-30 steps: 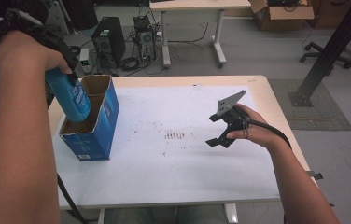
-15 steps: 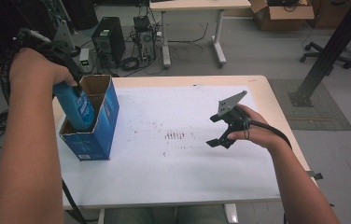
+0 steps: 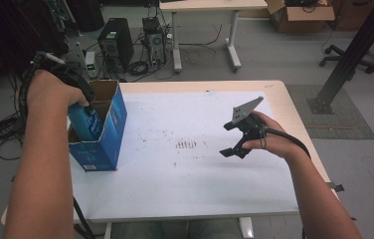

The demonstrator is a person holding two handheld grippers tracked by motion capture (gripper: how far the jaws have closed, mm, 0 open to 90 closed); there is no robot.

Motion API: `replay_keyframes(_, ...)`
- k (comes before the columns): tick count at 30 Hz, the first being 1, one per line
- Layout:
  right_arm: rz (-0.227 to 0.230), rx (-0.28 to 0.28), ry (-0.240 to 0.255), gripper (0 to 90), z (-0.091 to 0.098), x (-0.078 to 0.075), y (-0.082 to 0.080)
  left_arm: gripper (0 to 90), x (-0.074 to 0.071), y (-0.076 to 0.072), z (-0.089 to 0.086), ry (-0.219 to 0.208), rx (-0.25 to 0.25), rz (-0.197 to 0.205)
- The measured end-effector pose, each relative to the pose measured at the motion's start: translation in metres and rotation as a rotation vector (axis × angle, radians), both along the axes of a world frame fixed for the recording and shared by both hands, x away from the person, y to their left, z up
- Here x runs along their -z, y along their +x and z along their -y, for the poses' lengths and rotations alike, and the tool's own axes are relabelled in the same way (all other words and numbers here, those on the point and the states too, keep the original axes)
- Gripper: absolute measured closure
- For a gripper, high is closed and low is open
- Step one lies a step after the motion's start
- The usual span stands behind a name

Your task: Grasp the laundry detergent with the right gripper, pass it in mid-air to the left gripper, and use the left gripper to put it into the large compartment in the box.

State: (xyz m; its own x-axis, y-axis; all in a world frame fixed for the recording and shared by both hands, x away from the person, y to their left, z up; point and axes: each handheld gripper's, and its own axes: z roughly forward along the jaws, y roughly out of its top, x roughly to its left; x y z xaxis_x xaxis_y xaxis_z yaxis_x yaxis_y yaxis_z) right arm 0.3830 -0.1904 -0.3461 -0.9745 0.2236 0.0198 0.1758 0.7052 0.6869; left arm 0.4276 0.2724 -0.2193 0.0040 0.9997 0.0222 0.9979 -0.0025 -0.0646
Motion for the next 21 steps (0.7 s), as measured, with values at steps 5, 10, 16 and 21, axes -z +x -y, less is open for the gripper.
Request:
replay_keyframes(5,-0.002,-0.001,0.001,2.3,-0.001,0.001,0.0,38.9,0.015,0.002,0.002,0.017,0.003,-0.006)
replay_keyframes(10,-0.006,0.001,0.003,2.3,-0.001,0.002,0.0,38.9,0.028,0.003,0.002,0.013,0.0,-0.014)
replay_keyframes(16,-0.007,0.002,0.006,2.3,0.0,0.003,0.0,38.9,0.041,0.004,0.003,0.005,0.007,-0.022)
replay_keyframes(21,-0.007,0.004,0.007,2.3,0.001,0.004,-0.001,38.9,0.05,0.005,0.003,-0.002,0.014,-0.025)
